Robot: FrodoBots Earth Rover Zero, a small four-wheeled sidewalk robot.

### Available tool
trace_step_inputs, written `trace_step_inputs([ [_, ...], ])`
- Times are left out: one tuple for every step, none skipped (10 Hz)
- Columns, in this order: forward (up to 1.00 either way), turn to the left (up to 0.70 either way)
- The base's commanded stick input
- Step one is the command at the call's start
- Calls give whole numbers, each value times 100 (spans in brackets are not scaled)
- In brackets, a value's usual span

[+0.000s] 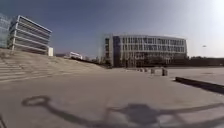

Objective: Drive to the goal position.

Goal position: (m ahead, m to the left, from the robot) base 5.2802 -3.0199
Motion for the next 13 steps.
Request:
trace_step_inputs([
  [70, 0],
  [70, 0],
  [70, 0],
  [70, 0],
  [70, 0],
  [70, 0],
  [70, 0],
  [70, 0],
  [70, 0],
  [70, 0],
  [70, 0],
  [70, 0],
  [70, 0],
])
